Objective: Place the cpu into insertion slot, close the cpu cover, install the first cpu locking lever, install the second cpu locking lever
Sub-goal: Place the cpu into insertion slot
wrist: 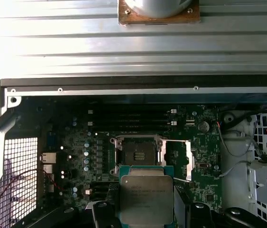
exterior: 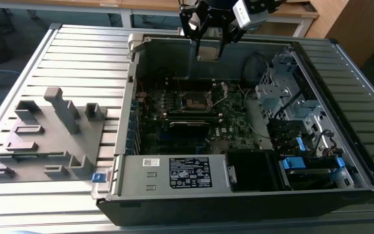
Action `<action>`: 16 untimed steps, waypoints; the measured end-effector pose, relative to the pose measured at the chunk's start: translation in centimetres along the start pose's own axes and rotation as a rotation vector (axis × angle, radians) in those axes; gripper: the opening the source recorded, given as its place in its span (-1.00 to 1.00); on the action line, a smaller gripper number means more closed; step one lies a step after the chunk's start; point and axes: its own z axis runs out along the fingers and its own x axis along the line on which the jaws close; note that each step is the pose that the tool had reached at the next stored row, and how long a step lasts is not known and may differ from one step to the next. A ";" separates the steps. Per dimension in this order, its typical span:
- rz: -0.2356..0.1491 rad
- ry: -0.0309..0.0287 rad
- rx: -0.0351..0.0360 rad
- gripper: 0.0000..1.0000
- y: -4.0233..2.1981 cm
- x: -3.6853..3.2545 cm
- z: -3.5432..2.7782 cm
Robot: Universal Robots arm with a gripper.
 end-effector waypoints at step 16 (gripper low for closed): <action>0.000 0.0000 0.0000 0.08 -0.02 0.00 0.21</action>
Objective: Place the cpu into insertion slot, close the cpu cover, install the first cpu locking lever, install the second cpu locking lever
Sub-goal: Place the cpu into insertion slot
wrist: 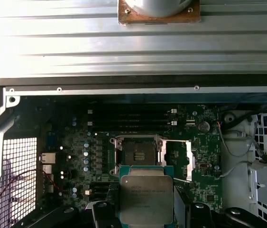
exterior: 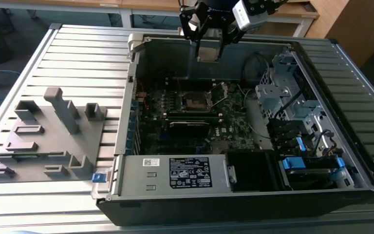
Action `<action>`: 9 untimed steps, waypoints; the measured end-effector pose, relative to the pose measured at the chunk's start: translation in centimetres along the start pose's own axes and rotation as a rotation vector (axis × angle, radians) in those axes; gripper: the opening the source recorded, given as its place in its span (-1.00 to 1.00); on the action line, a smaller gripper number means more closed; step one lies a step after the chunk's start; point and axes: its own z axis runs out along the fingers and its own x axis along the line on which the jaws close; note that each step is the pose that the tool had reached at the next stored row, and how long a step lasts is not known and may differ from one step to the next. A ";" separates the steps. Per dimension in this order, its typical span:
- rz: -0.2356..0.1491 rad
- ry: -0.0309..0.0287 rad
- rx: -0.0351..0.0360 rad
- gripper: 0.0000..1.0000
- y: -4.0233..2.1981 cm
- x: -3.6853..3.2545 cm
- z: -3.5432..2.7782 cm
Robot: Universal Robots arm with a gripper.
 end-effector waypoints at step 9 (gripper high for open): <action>0.000 0.0000 0.0000 0.08 -0.01 0.00 0.14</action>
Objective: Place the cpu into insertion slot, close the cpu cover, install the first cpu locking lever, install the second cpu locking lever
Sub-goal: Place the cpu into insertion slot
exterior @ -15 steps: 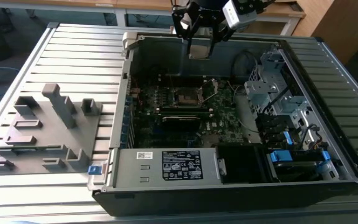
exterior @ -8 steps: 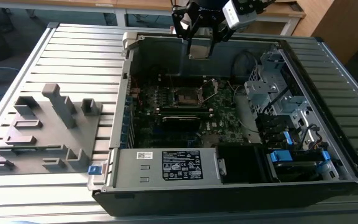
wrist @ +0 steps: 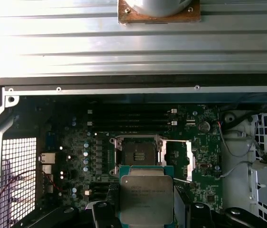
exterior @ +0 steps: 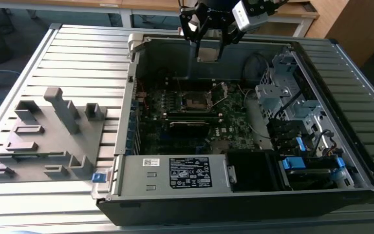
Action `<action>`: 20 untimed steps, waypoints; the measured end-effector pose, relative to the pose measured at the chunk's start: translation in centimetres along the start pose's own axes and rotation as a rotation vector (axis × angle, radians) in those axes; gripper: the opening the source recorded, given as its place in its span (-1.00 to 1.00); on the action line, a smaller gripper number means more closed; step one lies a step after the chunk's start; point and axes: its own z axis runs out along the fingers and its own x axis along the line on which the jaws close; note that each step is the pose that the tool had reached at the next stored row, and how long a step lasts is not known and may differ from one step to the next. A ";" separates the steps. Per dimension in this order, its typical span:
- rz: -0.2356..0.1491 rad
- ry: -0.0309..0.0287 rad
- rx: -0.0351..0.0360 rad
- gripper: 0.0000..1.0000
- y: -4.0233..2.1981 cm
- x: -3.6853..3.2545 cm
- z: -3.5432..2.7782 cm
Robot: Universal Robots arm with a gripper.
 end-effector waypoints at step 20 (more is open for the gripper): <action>0.000 -0.0002 -0.0003 0.08 -0.04 -0.01 0.52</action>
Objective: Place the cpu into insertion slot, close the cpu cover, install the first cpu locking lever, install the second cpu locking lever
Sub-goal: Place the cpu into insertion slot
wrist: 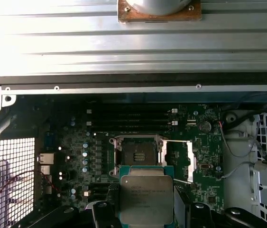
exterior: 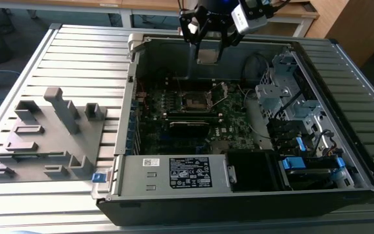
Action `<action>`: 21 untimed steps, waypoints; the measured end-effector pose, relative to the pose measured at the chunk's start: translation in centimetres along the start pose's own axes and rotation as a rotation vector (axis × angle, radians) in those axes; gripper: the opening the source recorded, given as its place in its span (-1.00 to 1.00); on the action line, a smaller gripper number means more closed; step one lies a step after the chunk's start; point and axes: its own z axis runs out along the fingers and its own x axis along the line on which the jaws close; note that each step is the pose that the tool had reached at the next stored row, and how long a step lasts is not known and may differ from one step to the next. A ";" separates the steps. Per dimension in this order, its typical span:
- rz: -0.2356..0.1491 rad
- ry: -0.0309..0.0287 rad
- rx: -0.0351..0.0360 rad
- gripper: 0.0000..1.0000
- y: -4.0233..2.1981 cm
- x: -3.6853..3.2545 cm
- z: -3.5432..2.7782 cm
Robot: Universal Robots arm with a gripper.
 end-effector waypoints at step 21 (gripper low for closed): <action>0.000 0.0002 0.0004 0.08 -0.03 0.00 0.30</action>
